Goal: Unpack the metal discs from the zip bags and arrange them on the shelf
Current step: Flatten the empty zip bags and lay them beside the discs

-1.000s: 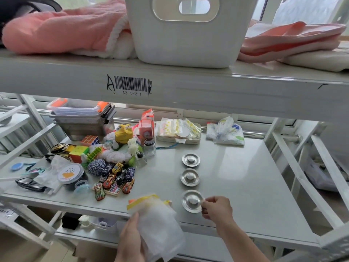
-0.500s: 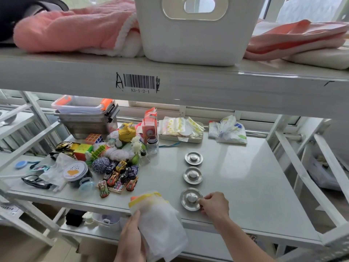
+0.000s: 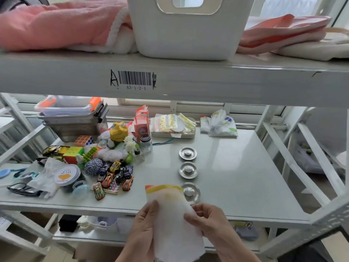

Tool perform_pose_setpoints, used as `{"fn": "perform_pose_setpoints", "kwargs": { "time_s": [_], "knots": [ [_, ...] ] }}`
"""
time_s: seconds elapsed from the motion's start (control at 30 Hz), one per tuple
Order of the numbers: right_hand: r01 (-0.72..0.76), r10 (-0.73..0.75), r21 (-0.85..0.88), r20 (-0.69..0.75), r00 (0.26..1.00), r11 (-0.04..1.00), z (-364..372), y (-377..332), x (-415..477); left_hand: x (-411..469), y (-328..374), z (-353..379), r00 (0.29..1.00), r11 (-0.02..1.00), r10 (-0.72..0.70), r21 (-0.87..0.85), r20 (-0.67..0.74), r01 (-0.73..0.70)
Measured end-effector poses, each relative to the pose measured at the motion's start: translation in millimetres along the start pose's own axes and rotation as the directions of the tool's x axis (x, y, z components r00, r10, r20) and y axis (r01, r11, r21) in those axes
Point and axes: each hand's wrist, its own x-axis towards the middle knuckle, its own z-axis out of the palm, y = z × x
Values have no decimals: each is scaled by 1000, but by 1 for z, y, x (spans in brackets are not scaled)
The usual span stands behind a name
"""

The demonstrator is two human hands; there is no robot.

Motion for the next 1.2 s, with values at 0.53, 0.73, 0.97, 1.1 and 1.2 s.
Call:
{"fn": "perform_pose_setpoints", "kwargs": {
  "time_s": [0.53, 0.73, 0.97, 1.1, 1.2],
  "knots": [
    [72, -70, 15, -140, 988, 997, -21, -11, -11, 10, -21, 23, 951, 985, -152, -41, 270, 169],
    [280, -268, 29, -216, 939, 960, -45, -29, 6, 26, -32, 44, 903, 925, -233, -203, 360, 320],
    [52, -44, 239, -37, 998, 970, -75, -49, 35, 54, -57, 70, 841, 903, -61, -330, 537, 277],
    [-8, 9, 345, -1, 1000, 939, -93, -51, 49, 74, -74, 73, 919, 936, -183, -223, 348, 271],
    [15, 21, 333, -106, 994, 943, -118, -61, 68, 76, -78, 77, 942, 933, -217, -230, 257, 278]
  ]
}}
